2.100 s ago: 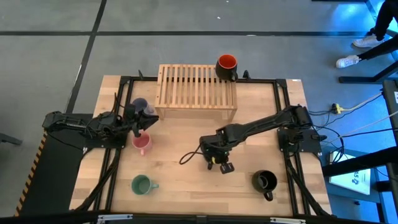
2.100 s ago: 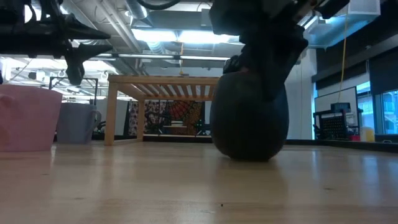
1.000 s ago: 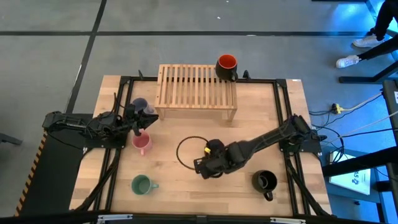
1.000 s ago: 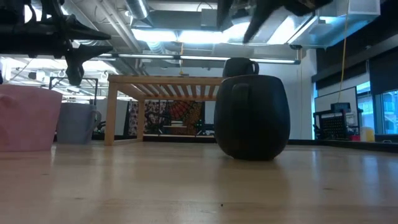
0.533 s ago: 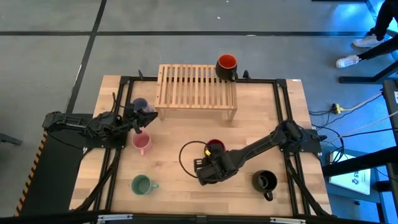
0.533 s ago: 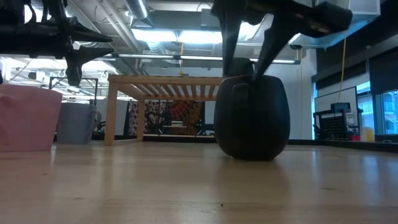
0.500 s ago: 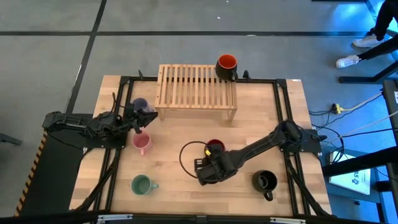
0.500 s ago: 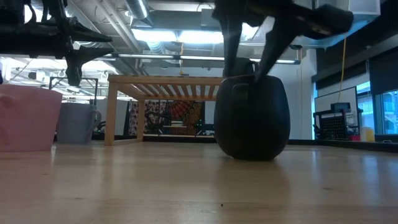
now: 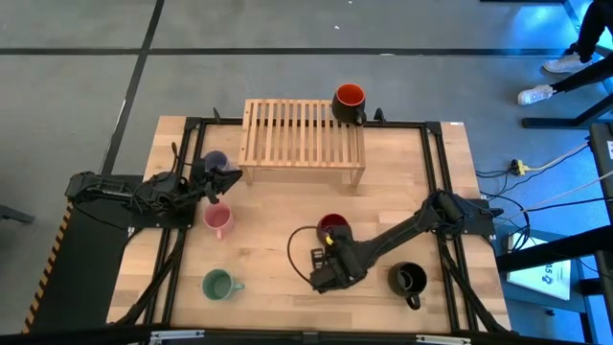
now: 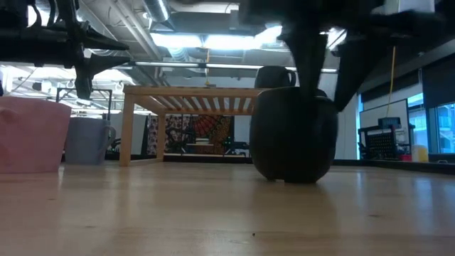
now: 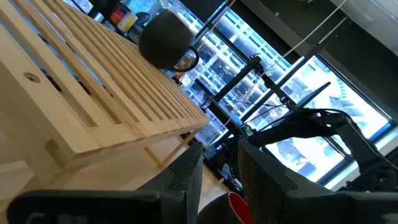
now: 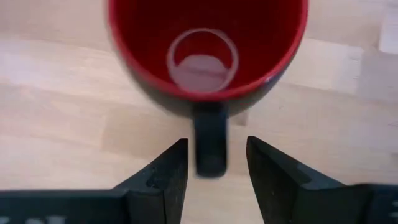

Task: Place coffee mugs
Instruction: Put the top black red mugs on the shelf

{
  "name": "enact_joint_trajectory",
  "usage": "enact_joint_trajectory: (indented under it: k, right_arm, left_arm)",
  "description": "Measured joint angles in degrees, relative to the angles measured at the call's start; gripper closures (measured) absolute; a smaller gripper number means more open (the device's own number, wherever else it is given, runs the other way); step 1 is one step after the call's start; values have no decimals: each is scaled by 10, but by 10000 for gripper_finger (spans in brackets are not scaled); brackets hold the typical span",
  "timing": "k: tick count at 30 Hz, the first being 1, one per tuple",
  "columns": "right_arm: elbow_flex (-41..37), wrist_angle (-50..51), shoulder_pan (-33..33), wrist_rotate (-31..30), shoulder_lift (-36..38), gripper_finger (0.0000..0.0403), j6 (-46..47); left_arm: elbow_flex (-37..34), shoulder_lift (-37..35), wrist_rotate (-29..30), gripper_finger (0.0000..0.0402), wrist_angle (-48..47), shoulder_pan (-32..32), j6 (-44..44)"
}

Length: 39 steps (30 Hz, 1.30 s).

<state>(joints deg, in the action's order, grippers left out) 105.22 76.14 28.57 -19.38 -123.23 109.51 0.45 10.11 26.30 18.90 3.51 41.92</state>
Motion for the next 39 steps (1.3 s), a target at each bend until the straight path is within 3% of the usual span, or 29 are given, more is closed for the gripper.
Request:
enact_joint_trajectory:
  k: [9, 16, 23, 27, 32, 39]
  right_arm:
    - [-5, -6, 60, -145, -30, 254, 14]
    - [-81, -49, 93, -233, -35, 254, 75]
    - [-154, -128, 110, -293, -35, 255, 69]
    - [-171, -138, 112, -302, -35, 280, 68]
    - [-171, -140, 112, -312, -35, 357, 32]
    - [-171, -145, 107, -300, -23, 361, 10]
  left_arm:
    - [0, 0, 0, 305, 0, 0, 0]
    - [0, 0, 0, 305, 0, 0, 0]
    - [0, 0, 0, 305, 0, 0, 0]
    - [0, 0, 0, 305, 0, 0, 0]
    - [0, 0, 0, 305, 0, 0, 0]
    - [0, 0, 0, 304, 1, 0, 0]
